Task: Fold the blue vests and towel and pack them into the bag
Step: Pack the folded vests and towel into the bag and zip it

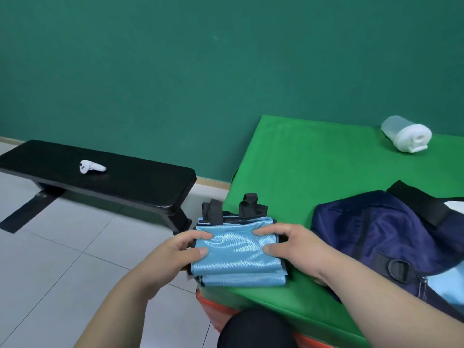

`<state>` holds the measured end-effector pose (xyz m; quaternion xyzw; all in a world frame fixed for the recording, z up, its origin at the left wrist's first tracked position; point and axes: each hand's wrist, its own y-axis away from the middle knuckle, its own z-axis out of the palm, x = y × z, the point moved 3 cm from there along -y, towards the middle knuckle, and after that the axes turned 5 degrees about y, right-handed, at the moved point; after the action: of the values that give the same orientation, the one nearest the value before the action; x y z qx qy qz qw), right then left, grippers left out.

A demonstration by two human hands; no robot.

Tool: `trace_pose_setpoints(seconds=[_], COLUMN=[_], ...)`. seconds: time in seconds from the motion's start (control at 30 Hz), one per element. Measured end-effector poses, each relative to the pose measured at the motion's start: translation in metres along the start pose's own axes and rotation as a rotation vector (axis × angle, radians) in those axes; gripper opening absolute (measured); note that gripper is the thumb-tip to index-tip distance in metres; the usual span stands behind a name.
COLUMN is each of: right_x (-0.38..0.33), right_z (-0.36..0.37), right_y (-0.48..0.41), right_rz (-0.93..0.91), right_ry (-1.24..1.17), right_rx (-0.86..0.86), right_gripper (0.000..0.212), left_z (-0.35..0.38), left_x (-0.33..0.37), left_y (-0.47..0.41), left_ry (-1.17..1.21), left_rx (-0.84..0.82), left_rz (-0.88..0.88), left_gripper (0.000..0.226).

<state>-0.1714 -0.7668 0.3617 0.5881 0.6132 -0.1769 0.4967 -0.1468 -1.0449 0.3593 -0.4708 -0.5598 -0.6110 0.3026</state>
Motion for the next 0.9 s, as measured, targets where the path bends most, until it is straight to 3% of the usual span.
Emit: trace_pose_setpoints(seconds=[0.23, 0.53, 0.9], right_x=[-0.002, 0.009, 0.004], right_z=[-0.003, 0.017, 0.013], right_y=[0.002, 0.022, 0.023], right_rz=[0.019, -0.023, -0.045], right_ry=[-0.014, -0.118, -0.106], right_rx=[-0.001, -0.036, -0.043], right_gripper=[0.034, 0.04, 0.04], left_z=[-0.003, 0.0, 0.001], left_x=[0.004, -0.023, -0.013], left_y=[-0.003, 0.016, 0.022], left_ry=[0.019, 0.069, -0.163], left_rx=[-0.085, -0.045, -0.061], left_rz=[-0.021, -0.008, -0.026], left_gripper=[0.032, 0.041, 0.033])
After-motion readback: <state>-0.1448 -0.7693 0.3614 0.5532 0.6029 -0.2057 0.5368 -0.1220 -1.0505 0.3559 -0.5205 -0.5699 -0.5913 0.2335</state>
